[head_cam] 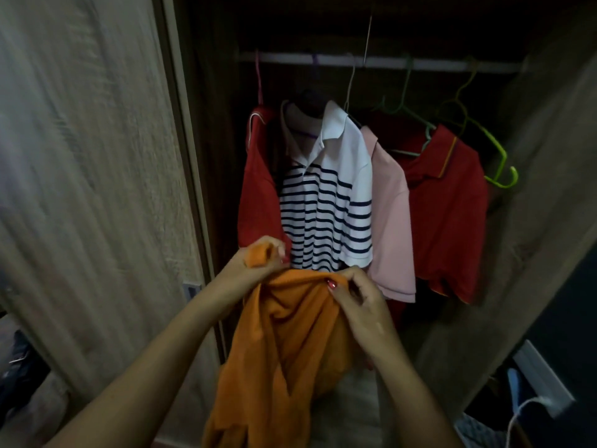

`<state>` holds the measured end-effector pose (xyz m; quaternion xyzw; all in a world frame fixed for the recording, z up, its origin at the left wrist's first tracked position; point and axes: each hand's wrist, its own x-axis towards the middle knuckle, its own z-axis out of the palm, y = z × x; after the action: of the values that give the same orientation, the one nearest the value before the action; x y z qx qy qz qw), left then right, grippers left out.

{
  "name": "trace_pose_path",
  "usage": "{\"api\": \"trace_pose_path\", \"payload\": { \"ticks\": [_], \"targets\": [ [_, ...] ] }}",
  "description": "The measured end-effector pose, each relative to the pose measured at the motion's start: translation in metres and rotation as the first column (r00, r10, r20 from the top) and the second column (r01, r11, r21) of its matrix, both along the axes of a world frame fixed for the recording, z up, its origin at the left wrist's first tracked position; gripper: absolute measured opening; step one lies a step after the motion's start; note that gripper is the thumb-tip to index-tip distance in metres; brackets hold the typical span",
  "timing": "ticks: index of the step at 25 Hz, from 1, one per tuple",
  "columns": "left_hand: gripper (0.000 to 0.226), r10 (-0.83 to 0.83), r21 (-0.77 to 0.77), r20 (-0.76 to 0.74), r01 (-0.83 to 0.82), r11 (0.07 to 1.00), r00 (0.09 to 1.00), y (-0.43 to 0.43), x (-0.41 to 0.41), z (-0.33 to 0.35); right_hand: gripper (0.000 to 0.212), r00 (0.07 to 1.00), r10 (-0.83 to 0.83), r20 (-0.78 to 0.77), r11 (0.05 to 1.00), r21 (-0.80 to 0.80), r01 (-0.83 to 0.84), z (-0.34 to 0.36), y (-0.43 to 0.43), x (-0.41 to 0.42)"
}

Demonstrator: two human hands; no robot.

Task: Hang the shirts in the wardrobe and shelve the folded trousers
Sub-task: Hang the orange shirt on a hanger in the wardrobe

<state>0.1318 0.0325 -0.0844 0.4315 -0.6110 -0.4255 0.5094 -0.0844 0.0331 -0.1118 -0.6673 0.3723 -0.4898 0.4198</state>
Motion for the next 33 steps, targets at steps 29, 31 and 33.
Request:
{"api": "trace_pose_path", "payload": {
  "ticks": [29,31,33],
  "targets": [
    [0.015,-0.249,0.004,0.736,0.364,0.931,0.629,-0.007,-0.013,-0.02,0.014,0.983,0.033,0.182,0.999,0.016,-0.037,0.035,-0.009,-0.04],
    [0.014,-0.248,-0.061,0.5,0.319,0.946,0.83,-0.005,-0.046,-0.023,0.015,0.964,0.139,0.227,0.989,0.023,-0.148,0.041,-0.007,-0.036],
    [0.02,-0.174,-0.113,0.345,0.225,0.968,0.922,-0.005,-0.071,-0.027,0.016,0.936,0.189,0.296,0.974,0.062,-0.216,0.046,-0.006,-0.038]
  ]
}}
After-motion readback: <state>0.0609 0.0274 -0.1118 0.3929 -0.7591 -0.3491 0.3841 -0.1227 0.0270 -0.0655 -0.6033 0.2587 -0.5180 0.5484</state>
